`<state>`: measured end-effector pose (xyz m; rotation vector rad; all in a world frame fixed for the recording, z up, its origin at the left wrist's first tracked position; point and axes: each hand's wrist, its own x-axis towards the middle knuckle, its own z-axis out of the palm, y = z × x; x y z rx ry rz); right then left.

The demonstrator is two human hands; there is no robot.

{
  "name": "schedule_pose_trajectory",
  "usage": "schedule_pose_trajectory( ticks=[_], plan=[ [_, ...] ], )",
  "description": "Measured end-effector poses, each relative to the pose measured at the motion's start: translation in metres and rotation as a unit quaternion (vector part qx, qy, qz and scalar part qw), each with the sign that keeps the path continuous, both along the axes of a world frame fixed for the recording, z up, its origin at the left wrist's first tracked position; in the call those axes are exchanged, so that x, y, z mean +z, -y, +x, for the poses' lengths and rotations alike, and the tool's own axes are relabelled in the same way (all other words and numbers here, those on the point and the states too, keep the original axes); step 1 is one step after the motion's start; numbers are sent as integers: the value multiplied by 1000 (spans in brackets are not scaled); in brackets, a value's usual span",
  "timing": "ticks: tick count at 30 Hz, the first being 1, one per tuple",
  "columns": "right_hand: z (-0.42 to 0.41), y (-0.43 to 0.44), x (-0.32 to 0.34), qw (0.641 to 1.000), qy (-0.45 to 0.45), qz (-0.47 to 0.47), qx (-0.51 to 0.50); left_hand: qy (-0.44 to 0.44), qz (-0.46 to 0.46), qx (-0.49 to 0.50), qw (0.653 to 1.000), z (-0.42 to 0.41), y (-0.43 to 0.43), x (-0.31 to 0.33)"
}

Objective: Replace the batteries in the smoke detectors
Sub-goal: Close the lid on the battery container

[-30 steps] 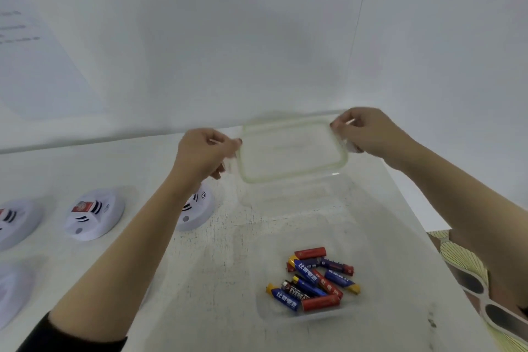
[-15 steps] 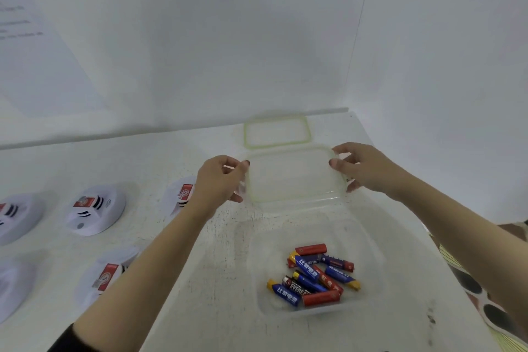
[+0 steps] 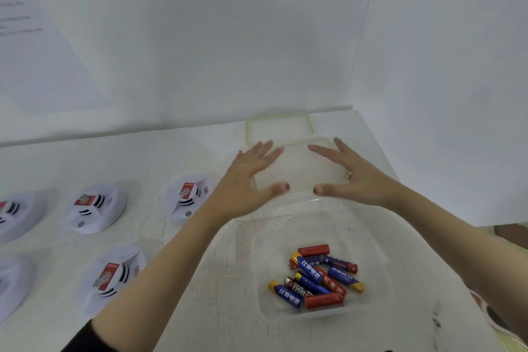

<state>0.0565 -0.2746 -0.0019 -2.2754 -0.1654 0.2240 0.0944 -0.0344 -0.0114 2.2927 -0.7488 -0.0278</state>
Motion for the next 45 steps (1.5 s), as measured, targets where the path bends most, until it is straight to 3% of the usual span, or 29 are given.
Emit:
schedule_pose_trajectory(
  ticks=[3,8,14,17,20,23,27,30,34,36,39,45],
  plan=[
    [2,0,-1,1000,16,-17,18,38,82,-32,995,4,1,-11],
    [5,-1,-14,994,102,-24,18,144,34,-17,989,8,3,-26],
    [7,1,-26,984,163,-65,24,188,38,-30,981,12,6,-30],
    [7,4,-24,984,159,-74,34,164,38,-36,985,12,4,-27],
    [9,11,-20,976,178,-118,48,69,58,-50,995,15,0,-11],
    [12,17,-11,980,165,-84,75,40,90,-73,992,28,-7,4],
    [12,15,-4,971,163,-111,137,189,115,-14,975,38,-10,2],
    [9,7,-7,963,195,-147,113,224,48,47,972,30,-5,-7],
    [5,-3,-20,918,334,-194,90,45,-81,26,995,8,-4,-11],
    [7,-6,-23,886,397,-219,92,20,-48,-8,999,2,-5,-15],
    [13,-8,-26,871,419,-225,122,45,9,-33,998,4,-6,-24],
    [21,-12,-37,851,451,-219,158,153,-26,-2,988,2,0,-36]
  ],
)
